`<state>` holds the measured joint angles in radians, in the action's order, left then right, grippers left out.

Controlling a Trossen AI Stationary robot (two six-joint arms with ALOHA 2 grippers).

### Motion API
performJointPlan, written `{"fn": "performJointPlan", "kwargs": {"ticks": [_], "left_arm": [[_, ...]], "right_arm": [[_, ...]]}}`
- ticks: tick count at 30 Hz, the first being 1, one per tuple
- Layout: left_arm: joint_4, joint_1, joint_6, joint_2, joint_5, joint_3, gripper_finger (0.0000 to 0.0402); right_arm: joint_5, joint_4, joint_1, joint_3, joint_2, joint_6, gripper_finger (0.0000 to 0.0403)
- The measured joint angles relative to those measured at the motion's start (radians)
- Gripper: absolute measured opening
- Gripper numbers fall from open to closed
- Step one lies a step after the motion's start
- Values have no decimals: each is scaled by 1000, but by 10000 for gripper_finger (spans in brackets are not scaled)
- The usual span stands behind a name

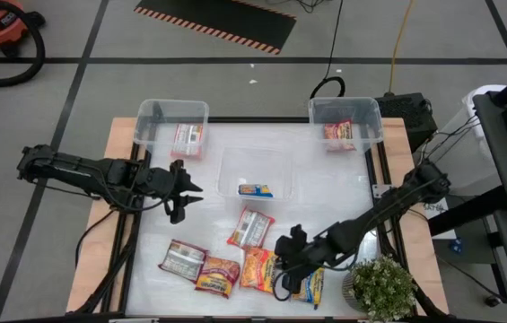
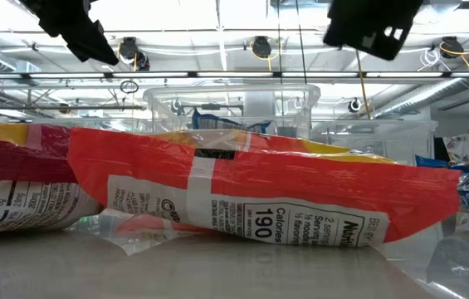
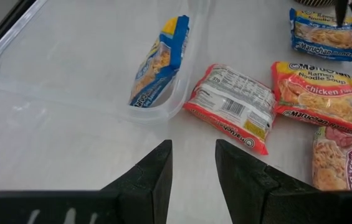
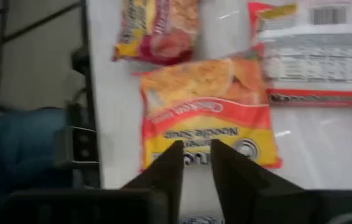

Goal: Sort Maruchan noodles
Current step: Put the blue noodle pack into the bottom transparent bin

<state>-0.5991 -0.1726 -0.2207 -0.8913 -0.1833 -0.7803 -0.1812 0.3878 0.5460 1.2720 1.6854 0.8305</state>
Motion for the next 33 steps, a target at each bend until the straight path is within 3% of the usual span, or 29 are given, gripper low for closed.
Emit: {"fn": "performJointPlan", "kwargs": {"ticks": [5,9,21,33], "left_arm": [[0,0,-2,0,2,0,127],[-2,-1,2,0,3,0,127],[-2,-1,2,0,3,0,127],[6,-1,4,0,3,0,127]], "right_arm": [[2,68,-1,-3,0,92,157],[2,138,6,-3,-1,165,186],[2,174,31,-51,-1,172,181],[54,-133,32,-276,0,196,181]]}}
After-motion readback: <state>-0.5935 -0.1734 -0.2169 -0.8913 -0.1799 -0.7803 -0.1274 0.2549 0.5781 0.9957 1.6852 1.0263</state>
